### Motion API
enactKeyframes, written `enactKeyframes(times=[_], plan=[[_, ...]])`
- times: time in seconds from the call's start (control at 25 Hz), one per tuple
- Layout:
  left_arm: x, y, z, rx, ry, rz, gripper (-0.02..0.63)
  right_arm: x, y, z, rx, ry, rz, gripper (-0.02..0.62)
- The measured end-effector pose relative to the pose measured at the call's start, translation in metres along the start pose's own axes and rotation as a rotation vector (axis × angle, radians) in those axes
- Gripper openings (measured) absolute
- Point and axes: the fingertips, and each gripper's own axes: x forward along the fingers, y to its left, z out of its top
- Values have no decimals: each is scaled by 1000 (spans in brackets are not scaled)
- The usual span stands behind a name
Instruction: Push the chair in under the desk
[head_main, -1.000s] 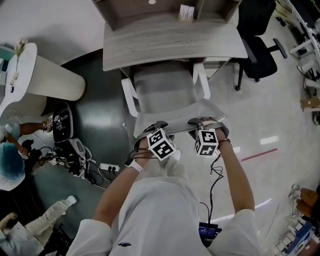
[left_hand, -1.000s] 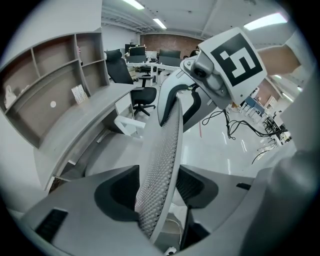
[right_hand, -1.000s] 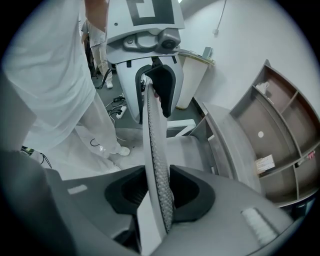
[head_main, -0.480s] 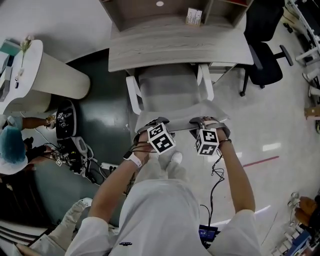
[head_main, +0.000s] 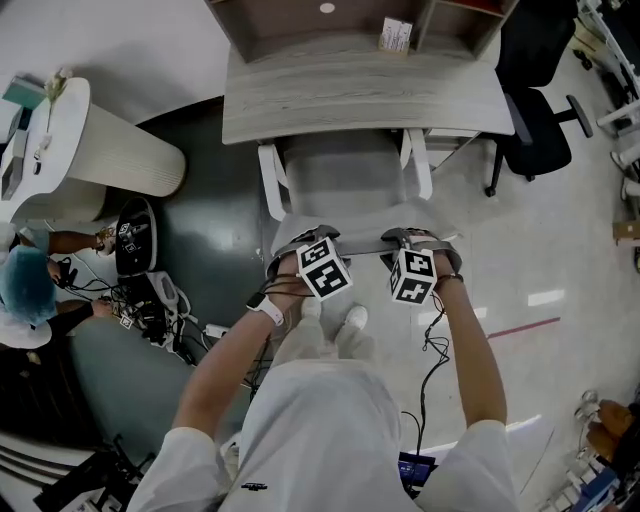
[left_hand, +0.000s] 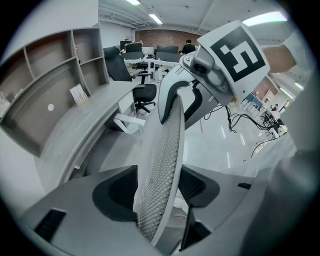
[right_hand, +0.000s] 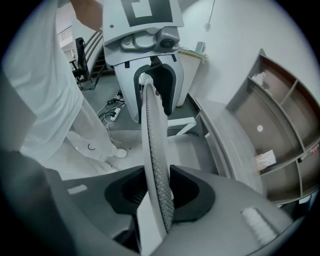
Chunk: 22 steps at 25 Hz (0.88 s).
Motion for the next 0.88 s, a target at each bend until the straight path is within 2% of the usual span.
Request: enactKeyframes(times=[0.24, 0.56, 0.88], plan=[[1, 5, 3, 11, 2, -10, 250, 2, -6, 0, 17, 15, 27, 135], [3, -9, -7, 36, -6, -4, 234, 2, 13, 0, 47, 21, 24, 130], [-1, 7, -9, 24, -7, 22, 242, 6, 3, 6, 68, 22, 16, 130]])
